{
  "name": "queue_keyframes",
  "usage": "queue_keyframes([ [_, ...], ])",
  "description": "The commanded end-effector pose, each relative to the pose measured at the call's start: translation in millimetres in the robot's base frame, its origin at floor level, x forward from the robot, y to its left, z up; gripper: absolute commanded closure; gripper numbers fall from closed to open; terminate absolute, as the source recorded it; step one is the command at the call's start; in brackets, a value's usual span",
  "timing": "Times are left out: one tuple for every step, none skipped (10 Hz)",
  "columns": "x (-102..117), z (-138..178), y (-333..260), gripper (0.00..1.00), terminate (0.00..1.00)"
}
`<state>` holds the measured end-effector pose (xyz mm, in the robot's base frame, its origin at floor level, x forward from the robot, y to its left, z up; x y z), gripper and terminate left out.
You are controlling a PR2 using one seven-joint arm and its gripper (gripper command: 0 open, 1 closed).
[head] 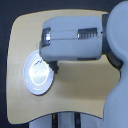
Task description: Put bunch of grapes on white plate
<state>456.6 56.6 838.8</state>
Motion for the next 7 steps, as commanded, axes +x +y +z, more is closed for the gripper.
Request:
queue_keyframes([
  [-50.7, -25.1, 99.5, 1.0, 0.0],
  [-51.5, -27.2, 107.7, 1.0, 0.0],
  [-49.1, -30.3, 114.5, 1.0, 0.0],
  [-47.2, -35.0, 117.2, 1.0, 0.0],
  [-46.6, -40.4, 121.0, 1.0, 0.0],
  [-40.0, -48.8, 124.8, 1.0, 0.0],
  [-35.8, -52.9, 124.6, 1.0, 0.0],
])
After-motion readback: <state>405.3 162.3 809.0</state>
